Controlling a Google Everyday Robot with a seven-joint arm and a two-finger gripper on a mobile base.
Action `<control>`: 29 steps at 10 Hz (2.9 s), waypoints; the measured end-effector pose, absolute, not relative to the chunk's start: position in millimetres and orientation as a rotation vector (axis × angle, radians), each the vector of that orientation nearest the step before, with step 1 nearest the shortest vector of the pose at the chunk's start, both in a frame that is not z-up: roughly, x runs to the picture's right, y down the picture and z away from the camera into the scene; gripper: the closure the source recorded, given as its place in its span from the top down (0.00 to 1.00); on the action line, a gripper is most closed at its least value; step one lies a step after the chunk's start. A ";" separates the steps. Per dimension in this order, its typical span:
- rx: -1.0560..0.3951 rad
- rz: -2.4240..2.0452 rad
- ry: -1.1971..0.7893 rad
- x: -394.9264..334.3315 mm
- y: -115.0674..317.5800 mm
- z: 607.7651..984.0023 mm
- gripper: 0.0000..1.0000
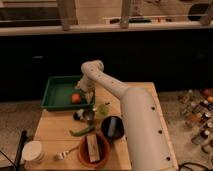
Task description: Place apple in table surface
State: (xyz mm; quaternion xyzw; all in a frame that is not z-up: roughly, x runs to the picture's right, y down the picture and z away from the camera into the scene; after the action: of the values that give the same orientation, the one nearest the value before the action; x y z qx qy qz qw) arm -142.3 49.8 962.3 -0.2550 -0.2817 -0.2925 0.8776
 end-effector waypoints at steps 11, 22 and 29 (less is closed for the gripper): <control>-0.561 -0.742 -0.623 -180.1 51.1 948.4 0.43; -0.554 -0.787 -0.595 -190.2 44.6 929.8 0.00; -0.538 -0.834 -0.553 -201.1 27.2 906.8 0.00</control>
State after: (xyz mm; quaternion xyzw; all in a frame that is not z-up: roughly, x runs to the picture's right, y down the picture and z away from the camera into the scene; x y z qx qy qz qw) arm -201.1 27.2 906.8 -0.2546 -0.2617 -0.3949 0.8430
